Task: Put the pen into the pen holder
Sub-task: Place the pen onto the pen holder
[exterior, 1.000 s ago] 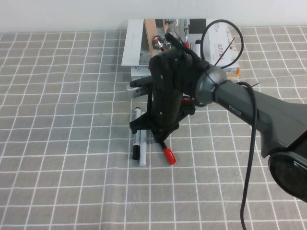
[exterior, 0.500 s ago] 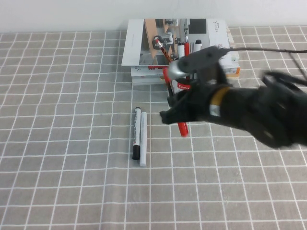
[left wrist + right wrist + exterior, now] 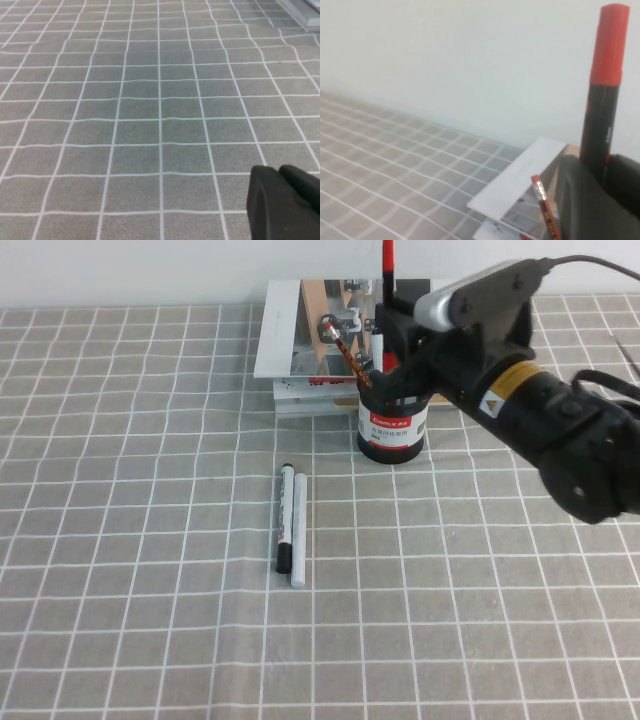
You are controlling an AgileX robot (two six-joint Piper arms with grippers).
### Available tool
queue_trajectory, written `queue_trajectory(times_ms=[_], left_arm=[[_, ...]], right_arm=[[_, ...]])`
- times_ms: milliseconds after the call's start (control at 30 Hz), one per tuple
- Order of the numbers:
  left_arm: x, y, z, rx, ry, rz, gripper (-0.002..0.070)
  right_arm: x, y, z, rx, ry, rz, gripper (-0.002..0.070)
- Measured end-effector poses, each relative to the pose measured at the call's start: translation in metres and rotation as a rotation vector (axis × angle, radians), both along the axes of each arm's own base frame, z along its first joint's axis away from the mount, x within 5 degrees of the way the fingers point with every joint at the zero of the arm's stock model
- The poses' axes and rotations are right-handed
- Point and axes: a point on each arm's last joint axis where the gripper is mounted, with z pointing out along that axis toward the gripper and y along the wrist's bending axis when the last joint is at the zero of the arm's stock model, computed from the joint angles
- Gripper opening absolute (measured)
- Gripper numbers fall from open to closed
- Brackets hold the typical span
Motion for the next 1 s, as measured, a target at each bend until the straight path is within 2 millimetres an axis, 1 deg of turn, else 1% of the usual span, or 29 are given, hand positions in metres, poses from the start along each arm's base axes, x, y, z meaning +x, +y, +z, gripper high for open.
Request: queue_trajectory(times_ms=[200, 333, 433, 567, 667, 800, 867, 933, 967, 1000], left_arm=[[0.0, 0.0, 0.0, 0.0, 0.0, 0.0, -0.0003], [0.0, 0.0, 0.0, 0.0, 0.0, 0.0, -0.0003], [0.0, 0.0, 0.0, 0.0, 0.0, 0.0, -0.0003], [0.0, 0.0, 0.0, 0.0, 0.0, 0.0, -0.0003], [0.0, 0.0, 0.0, 0.0, 0.0, 0.0, -0.0003], [0.0, 0.0, 0.0, 0.0, 0.0, 0.0, -0.0003], [0.0, 0.0, 0.0, 0.0, 0.0, 0.0, -0.0003], [0.0, 0.0, 0.0, 0.0, 0.0, 0.0, -0.0003], [0.0, 0.0, 0.0, 0.0, 0.0, 0.0, -0.0003], [0.0, 0.0, 0.0, 0.0, 0.0, 0.0, -0.0003]], right_arm=[[0.029, 0.014, -0.023, -0.092, -0.032, -0.018, 0.005], [0.045, 0.019, -0.037, -0.119, -0.017, -0.055, 0.005], [0.056, 0.017, -0.047, -0.113, 0.009, -0.092, 0.005], [0.067, 0.009, -0.052, -0.093, 0.033, -0.133, 0.0053], [0.07, 0.005, -0.056, -0.107, 0.059, -0.147, 0.0096], [0.071, 0.002, -0.062, -0.128, 0.098, -0.153, 0.0249], [0.071, 0.002, -0.063, -0.13, 0.109, -0.153, 0.03], [0.07, 0.003, -0.063, -0.12, 0.12, -0.148, 0.0311], [0.07, 0.003, -0.06, -0.111, 0.122, -0.145, 0.0298], [0.068, 0.003, -0.055, -0.102, 0.116, -0.135, 0.0265]])
